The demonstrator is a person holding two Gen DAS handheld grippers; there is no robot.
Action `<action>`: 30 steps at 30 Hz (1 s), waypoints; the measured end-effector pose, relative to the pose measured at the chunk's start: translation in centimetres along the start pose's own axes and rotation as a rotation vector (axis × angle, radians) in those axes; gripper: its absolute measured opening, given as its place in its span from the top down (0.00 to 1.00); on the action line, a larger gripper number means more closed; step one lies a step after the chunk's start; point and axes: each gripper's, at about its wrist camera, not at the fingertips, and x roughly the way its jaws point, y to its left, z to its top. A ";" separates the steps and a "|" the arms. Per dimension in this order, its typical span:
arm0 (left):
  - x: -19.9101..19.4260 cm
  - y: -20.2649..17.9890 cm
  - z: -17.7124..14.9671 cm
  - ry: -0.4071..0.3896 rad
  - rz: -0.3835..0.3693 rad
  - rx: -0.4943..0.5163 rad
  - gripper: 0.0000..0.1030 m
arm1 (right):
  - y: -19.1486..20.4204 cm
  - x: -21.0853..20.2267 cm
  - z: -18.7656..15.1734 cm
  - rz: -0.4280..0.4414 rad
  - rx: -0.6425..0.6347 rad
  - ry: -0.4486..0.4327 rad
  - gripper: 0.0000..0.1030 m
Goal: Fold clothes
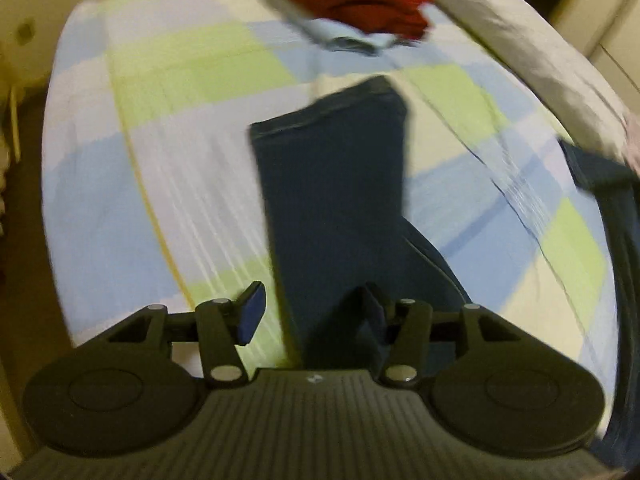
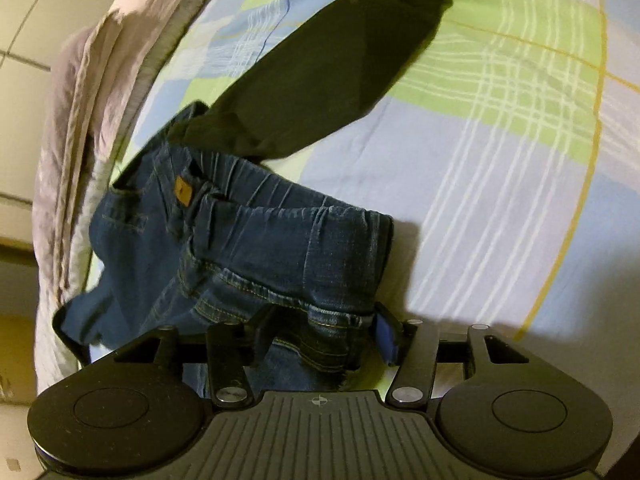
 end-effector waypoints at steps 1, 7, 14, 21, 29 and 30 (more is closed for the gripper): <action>0.6 0.4 0.4 -0.001 -0.014 -0.037 0.61 | -0.1 -0.1 -0.1 0.004 0.004 -0.011 0.47; -0.6 -0.1 3.6 -0.072 -0.164 -0.012 1.00 | 4.1 -2.6 0.4 0.017 -0.174 -0.115 0.84; -4.9 1.4 1.1 -0.067 -0.220 0.324 0.94 | 5.7 -11.3 0.8 0.072 -0.265 -0.311 0.85; -1.8 4.8 -1.2 0.019 -0.026 0.161 0.80 | -2.4 -6.5 -1.7 -0.289 0.041 -0.112 0.55; -2.2 2.7 1.0 -0.024 0.108 0.335 0.81 | 1.2 -5.9 -3.2 -0.510 -0.285 -0.138 0.53; -2.8 2.3 0.8 -0.029 0.084 0.352 0.81 | 1.7 -6.5 -3.1 -0.499 -0.290 -0.170 0.52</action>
